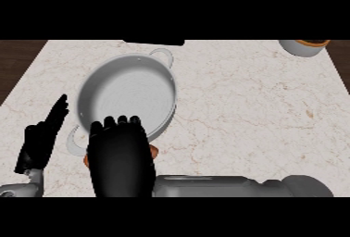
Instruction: Pick the sweet potato from the tray and place it in the pot
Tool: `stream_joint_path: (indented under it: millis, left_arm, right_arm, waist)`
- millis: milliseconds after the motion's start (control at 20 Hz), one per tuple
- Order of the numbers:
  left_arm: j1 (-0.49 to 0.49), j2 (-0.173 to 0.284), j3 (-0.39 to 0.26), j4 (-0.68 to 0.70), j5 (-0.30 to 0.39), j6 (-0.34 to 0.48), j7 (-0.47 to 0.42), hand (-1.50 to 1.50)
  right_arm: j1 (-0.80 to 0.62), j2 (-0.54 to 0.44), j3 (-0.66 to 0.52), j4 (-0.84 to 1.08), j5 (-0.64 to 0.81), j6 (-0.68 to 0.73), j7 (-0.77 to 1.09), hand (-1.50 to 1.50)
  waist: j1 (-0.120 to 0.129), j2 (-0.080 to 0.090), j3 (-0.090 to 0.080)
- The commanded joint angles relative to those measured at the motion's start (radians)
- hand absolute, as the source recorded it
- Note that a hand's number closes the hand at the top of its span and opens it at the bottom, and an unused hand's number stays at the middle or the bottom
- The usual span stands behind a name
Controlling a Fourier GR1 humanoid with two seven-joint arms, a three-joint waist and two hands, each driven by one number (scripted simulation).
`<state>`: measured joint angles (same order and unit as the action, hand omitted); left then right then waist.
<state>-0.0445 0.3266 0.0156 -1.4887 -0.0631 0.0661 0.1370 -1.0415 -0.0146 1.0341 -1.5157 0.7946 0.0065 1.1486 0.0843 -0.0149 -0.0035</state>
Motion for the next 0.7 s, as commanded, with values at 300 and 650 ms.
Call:
stream_joint_path:
  millis: [300, 650]
  left_arm:
    - [0.002, 0.008, 0.015, 0.010, -0.002, -0.003, -0.006, 0.00]
    - [0.028, 0.008, 0.031, -0.038, 0.014, -0.007, 0.008, 0.00]
  right_arm:
    - [-0.150, 0.014, -0.088, 0.036, 0.012, -0.208, 0.218, 1.50]
    - [-0.193, 0.014, -0.168, 0.186, -0.005, -0.314, 0.109, 1.50]
  waist:
    - [-0.009, 0.011, 0.000]
    - [-0.027, 0.016, 0.002]
